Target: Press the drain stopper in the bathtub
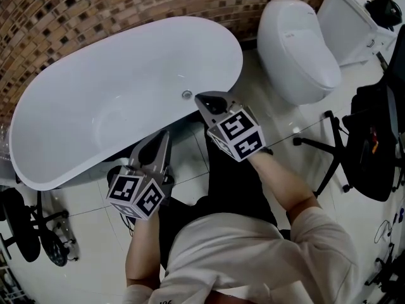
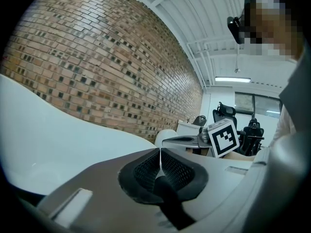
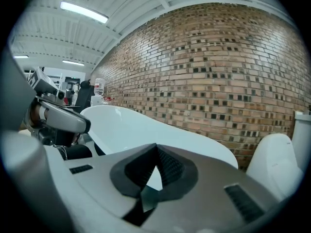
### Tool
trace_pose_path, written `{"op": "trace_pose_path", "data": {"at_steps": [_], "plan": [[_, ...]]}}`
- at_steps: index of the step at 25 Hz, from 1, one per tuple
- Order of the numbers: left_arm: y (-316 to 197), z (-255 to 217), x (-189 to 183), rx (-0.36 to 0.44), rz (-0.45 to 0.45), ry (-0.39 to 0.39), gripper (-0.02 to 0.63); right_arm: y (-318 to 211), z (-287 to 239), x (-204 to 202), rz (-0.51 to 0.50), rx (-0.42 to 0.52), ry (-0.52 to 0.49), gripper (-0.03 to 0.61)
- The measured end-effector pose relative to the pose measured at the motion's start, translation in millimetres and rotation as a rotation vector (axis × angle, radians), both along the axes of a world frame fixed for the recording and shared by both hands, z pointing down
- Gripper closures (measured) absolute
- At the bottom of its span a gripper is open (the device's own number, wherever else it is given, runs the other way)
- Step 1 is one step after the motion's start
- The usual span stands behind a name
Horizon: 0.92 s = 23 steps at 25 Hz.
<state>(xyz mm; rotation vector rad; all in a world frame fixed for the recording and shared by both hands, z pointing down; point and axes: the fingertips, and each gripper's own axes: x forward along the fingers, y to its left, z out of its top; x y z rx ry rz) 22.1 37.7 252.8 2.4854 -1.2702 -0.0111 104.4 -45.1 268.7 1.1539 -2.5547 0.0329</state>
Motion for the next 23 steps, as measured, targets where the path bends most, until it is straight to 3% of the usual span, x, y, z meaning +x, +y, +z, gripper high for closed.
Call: {"op": "trace_pose_path", "data": {"at_steps": [23], "plan": [[9, 21, -12, -0.043, -0.042, -0.004, 0.597, 3, 10, -3, -0.039, 0.015, 0.036, 0.563]]}}
